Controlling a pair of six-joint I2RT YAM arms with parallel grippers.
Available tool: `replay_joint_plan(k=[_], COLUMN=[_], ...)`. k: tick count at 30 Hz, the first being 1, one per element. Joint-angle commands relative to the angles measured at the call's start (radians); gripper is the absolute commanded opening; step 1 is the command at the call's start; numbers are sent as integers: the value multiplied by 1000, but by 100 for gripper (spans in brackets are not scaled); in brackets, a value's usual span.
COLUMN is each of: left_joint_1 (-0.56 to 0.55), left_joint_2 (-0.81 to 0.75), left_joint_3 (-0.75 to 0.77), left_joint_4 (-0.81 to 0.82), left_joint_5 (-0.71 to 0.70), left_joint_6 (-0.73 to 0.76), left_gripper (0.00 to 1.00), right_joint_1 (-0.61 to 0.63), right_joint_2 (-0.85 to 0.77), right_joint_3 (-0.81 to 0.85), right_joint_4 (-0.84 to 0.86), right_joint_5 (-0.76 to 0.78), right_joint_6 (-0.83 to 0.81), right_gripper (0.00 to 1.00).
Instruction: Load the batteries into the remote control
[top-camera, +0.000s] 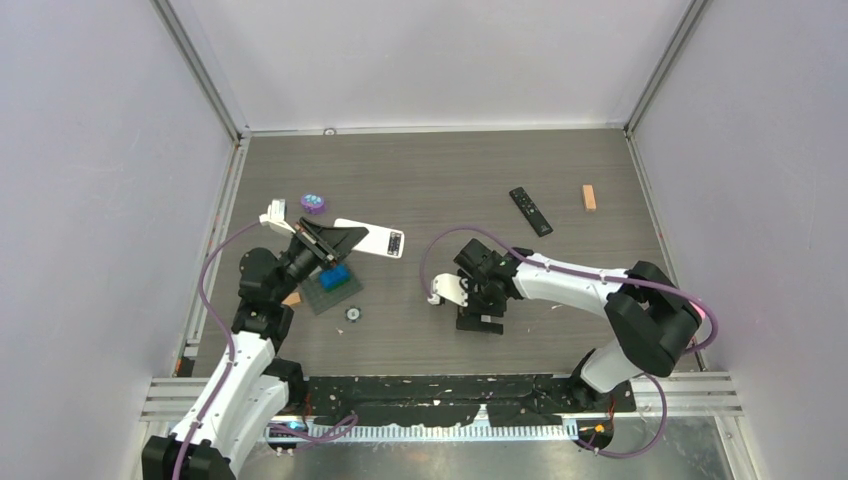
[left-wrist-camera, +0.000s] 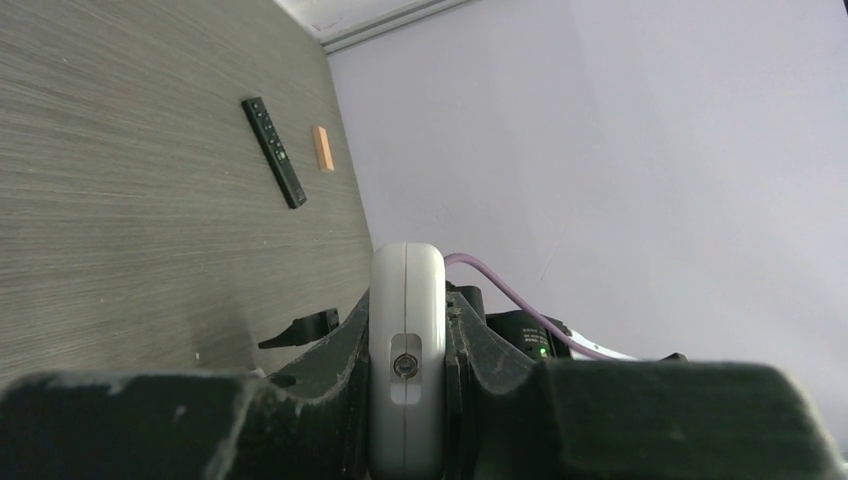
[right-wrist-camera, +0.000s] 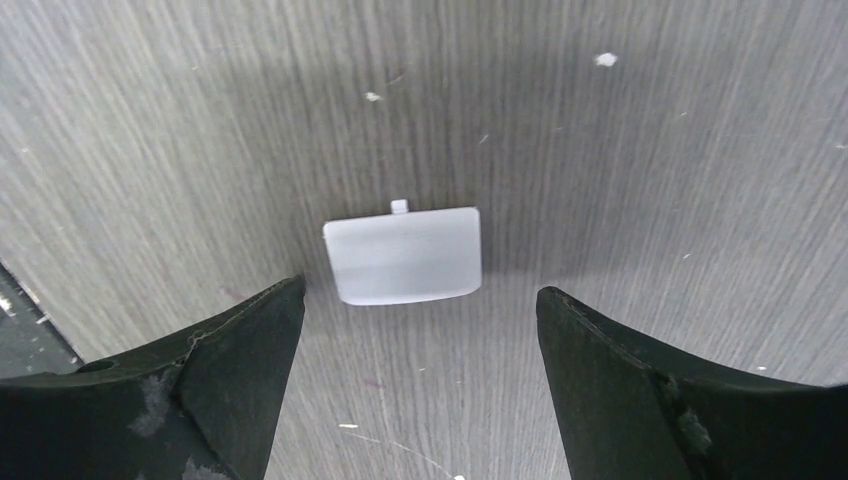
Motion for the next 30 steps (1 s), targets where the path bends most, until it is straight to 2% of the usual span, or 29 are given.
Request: replay_joint_plan(k=[1,9,15,19,21,30], left_joint_1=[6,6,6,6,5,6], left_joint_2=[-5,-2,-1,-5,-10,-35], left_joint_3=[52,49,43,43,41,21], left_joint_4=[83,90,86,76,70,56], left_joint_5=[28,34,37,43,43,44], left_joint_6=[-1,2,-1,-1,0,-2], left_gripper=[0,0,0,0,0,0], right_joint_1=[-8,-17,-32,-35,-35,-35], right_joint_2=[13,54,92,96,82,-79], right_joint_3=[17,29,63,71,64,43], right_joint_4=[78,79,46,28,38,106], right_joint_5=[16,-31,-71,-78,-70,-100], right_joint_6=[-32,-40,-3,12,21,34], right_gripper=[91,88,74,56,51,43])
